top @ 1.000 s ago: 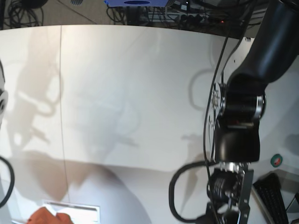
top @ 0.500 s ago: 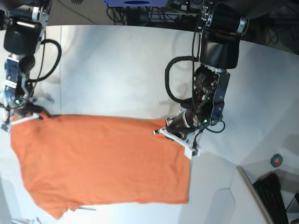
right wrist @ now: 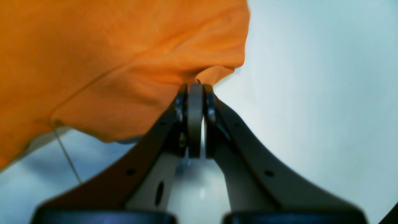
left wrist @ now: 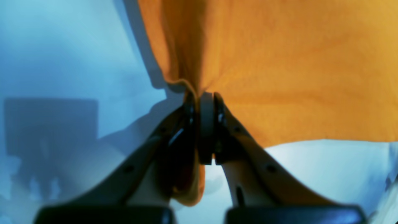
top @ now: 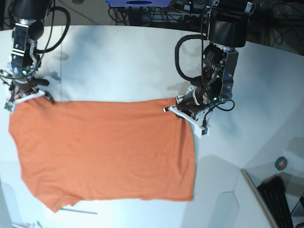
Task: Layout the t-shirt on the table in an organized manner, then fold the t-shirt properly
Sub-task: 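Lift the shirt again with both grippers and lay it down flatter, then drag the held shirt edge with both grippers to straighten it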
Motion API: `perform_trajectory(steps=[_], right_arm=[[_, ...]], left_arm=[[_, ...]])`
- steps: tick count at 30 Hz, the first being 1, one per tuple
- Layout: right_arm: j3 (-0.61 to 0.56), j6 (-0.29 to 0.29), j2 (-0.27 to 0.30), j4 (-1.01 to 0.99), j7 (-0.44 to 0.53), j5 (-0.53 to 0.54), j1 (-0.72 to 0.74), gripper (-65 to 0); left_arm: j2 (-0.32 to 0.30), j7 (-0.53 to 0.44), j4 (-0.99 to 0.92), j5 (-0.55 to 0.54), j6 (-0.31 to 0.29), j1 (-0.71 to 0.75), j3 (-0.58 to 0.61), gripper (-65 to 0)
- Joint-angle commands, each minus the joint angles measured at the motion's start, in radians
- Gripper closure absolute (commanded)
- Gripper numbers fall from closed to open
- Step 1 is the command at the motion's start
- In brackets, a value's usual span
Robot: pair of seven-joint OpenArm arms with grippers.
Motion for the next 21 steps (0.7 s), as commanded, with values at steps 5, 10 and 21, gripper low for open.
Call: perform_trajectory(steps=[5,10,21], right_arm=[[0.001,-0.002,0.010,0.031,0.015,-0.006,-0.025,0.0],[0.001,-0.002,0.003,0.094,0.015,-0.006,-0.073,0.0],[-0.001,-0.002,-0.026,0.153,0.015,-0.010,-0.120,0.0]], left_arm=[[-0.036,0.081,0.160,-0.006,-0.002,0.023,-0.034,-25.2],[-0.033,0.182,0.353,-0.006,-0.002,0.116,-0.198,-56.8],[-0.041,0.021,0.316,-0.240,-0.006,0.313,-0.270,-58.7]])
